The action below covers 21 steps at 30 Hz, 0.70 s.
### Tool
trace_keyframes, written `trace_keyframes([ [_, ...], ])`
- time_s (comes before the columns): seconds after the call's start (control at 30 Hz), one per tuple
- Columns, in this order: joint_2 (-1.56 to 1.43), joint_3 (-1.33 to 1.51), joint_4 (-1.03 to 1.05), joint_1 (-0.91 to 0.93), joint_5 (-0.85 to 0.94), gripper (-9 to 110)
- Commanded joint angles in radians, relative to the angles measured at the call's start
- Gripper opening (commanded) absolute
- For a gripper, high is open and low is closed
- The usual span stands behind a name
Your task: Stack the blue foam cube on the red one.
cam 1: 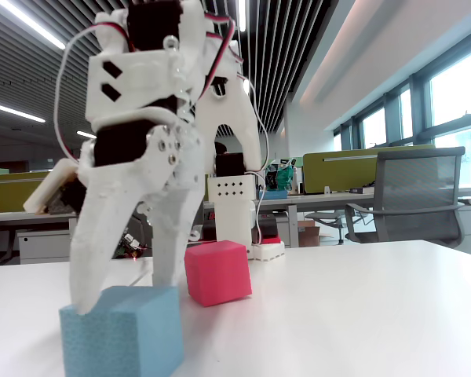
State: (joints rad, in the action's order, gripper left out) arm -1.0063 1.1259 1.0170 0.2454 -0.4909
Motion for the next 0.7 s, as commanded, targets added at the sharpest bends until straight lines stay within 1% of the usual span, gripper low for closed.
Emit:
trace_keyframes([
  [0.0, 0.0, -0.057, -0.02, -0.012, -0.003, 32],
  [0.33, 0.028, -0.058, -0.032, -0.017, -0.006, 24],
  [0.47, 0.023, -0.066, -0.023, -0.014, -0.006, 23],
  [0.67, -0.078, -0.04, 0.002, -0.011, -0.006, 22],
])
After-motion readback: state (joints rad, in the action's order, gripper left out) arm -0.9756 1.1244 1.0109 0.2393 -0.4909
